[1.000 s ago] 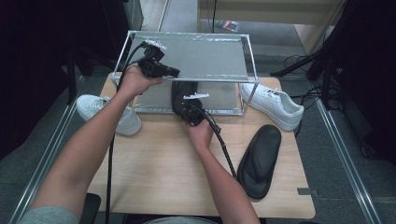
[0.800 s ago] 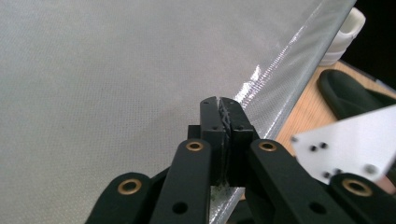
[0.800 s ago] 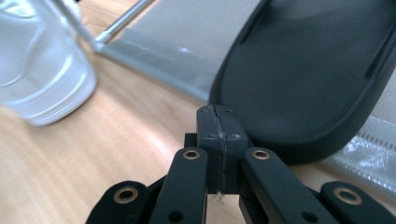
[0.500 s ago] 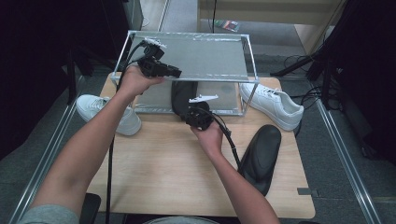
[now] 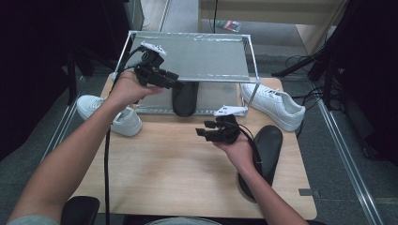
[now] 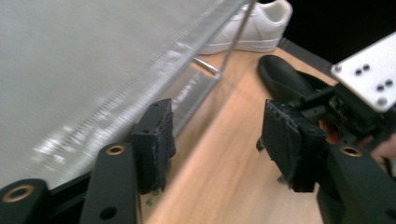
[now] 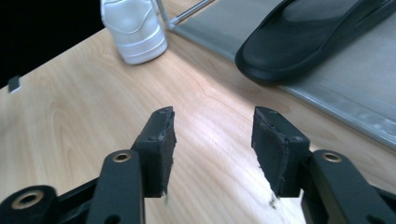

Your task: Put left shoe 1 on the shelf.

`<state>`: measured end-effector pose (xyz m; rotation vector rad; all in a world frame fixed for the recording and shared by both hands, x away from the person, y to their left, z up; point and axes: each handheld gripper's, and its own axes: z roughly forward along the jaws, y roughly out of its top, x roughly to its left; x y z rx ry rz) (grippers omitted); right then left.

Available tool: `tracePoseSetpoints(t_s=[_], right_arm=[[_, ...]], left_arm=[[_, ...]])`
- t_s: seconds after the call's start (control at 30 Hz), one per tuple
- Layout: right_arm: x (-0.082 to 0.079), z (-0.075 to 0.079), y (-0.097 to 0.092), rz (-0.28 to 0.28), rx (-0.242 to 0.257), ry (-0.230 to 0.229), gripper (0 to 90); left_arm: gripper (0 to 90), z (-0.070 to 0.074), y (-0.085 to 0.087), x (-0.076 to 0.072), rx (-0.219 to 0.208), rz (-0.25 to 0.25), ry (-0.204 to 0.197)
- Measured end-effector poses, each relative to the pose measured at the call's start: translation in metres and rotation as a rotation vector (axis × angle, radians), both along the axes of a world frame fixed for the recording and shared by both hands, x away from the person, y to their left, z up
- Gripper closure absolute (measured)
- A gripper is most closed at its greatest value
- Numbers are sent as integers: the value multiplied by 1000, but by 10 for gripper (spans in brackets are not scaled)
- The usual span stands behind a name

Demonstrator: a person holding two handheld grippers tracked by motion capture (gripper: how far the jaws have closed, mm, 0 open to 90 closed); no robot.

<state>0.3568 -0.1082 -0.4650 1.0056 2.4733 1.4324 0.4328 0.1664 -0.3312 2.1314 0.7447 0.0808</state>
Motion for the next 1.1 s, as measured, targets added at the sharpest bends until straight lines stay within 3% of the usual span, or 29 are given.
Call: tracePoseSetpoints(t_s=[0.33,0.47,0.53,0.63,0.8,1.1], right_arm=[[-19,12,-31,26,25,-34,485],[-27,11,-38,25,32,-37,463],[-29,10,-41,25,36,-35,461],[-32,9,-47,25,26,-34,461],[-35,11,-60,2,25,-41,442],[-41,13,-86,-39,36,-44,446]], left_arm=[[387,-21,6,-33,-1,-3,-1],[390,-32,8,-52,-21,12,-9],[388,-40,9,-64,-10,11,-6],[377,-46,11,-70,-14,10,10],[375,-68,17,-91,-3,34,19],[375,-96,20,-111,-23,36,45]])
